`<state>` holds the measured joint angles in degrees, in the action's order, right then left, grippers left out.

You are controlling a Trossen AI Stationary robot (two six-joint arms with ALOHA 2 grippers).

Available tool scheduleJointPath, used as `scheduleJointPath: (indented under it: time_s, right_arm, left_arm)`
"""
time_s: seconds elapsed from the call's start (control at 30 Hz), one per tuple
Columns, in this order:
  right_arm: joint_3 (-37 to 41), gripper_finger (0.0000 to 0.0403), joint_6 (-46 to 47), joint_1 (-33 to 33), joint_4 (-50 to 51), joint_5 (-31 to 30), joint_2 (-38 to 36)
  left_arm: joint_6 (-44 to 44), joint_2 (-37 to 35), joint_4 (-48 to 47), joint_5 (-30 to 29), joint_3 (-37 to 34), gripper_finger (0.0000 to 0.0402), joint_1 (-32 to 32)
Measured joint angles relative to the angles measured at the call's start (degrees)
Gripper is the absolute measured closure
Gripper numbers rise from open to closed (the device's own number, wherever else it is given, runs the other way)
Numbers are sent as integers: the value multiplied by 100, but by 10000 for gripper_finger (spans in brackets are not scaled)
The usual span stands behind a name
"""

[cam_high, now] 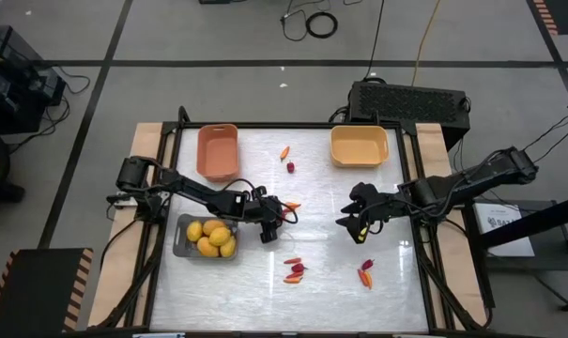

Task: Sort produce into baskets
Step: Put the red bell pepper into the orange bin

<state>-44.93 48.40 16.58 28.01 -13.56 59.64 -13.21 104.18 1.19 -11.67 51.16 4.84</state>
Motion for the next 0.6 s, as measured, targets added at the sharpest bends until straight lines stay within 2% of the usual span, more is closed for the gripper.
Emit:
scheduleJointPath:
  time_s: [0.2,0.43,0.6]
  right_arm:
    - [0,193,0,0,0,0,0]
    - [0,193,-2,0,0,-7,0]
    - [0,193,-2,0,2,-9,0]
  left_arm:
    - [-14,0,-20,5,0,180,0]
    - [-139,0,-42,7,0,234,0]
    - [-147,-57,-98,10,0,258,0]
